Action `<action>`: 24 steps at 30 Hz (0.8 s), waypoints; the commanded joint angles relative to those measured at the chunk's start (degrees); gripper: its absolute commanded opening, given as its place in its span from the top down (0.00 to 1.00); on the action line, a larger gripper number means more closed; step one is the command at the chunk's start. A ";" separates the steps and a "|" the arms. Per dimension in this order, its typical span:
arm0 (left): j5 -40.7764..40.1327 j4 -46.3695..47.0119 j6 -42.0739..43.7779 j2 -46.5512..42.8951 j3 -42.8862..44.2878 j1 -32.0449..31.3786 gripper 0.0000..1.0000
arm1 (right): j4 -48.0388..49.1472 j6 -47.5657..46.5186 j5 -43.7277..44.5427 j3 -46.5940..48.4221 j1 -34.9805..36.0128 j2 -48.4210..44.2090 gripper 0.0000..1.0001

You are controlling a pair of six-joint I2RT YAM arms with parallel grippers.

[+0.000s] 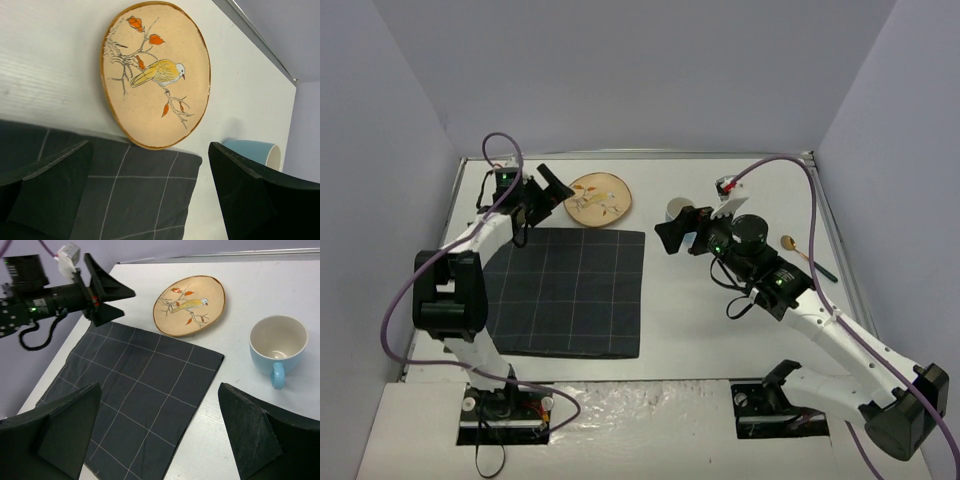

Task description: Set the dinner table for one person

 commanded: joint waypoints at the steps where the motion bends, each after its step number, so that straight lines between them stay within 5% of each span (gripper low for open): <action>1: 1.71 9.02 -5.08 4.98 5.47 -0.55 0.03 | 1.89 -0.32 1.75 -0.72 -0.51 -5.60 0.00; 11: 1.88 7.65 -5.29 16.91 12.81 -0.01 0.10 | -1.36 -0.65 4.16 -2.92 -0.60 -11.57 0.00; 24: 6.96 7.23 -6.87 26.62 16.67 -0.62 0.39 | -1.31 0.03 3.96 -4.20 -0.60 -12.03 0.00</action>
